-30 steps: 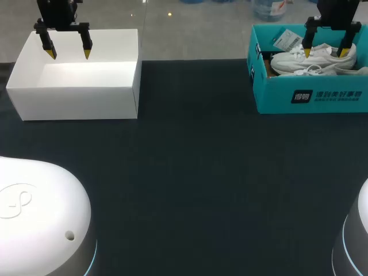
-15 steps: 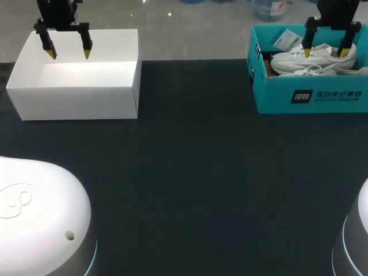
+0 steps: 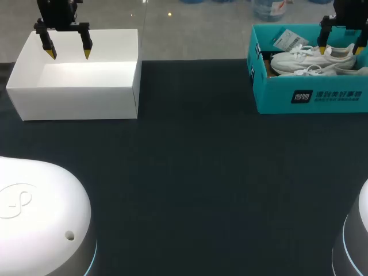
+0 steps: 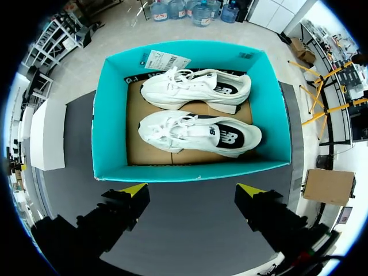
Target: Take the shoe out of the shoebox, open the shoe tongue, remove and reinsert the insole, then place the shoe into the shoebox
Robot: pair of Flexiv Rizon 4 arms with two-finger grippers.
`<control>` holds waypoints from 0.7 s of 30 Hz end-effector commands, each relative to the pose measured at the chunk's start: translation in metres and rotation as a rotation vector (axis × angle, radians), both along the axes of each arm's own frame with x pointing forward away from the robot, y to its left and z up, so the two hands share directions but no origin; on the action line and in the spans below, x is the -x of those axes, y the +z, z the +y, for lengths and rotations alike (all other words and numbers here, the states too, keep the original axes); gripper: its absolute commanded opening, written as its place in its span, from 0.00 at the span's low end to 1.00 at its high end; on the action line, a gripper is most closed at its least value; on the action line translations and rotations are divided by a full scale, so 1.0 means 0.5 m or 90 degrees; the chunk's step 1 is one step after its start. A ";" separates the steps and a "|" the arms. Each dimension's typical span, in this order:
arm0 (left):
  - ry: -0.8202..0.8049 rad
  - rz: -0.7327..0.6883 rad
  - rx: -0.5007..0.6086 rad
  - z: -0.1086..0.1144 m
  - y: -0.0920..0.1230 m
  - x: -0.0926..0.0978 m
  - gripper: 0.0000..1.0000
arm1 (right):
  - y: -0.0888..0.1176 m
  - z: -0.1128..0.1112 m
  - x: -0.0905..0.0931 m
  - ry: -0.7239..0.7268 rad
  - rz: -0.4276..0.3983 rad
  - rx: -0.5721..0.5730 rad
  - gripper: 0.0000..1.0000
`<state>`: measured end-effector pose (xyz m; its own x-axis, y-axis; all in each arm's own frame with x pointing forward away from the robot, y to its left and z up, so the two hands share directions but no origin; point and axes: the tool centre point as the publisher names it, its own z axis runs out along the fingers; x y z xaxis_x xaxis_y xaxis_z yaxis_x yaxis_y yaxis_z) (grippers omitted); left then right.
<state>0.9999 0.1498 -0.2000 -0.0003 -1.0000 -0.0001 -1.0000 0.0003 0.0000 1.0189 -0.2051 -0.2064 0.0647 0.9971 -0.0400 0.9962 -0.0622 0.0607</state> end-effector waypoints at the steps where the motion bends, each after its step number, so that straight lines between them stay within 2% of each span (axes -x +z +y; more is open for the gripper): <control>1: 0.000 0.000 0.000 0.000 0.000 0.000 1.00 | 0.000 -0.047 0.009 0.005 -0.014 0.012 1.00; 9: 0.000 0.000 0.000 0.000 0.000 0.000 1.00 | -0.044 -0.131 0.011 0.004 -0.010 0.046 1.00; 21: 0.000 0.000 0.000 0.000 0.000 0.000 1.00 | -0.044 -0.131 0.011 0.004 -0.010 0.046 1.00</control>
<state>0.9999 0.1499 -0.2000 -0.0001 -1.0000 0.0000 -1.0000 0.0001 0.0000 1.0125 -0.2706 -0.2287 0.0599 0.9920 -0.1112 0.9953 -0.0508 0.0825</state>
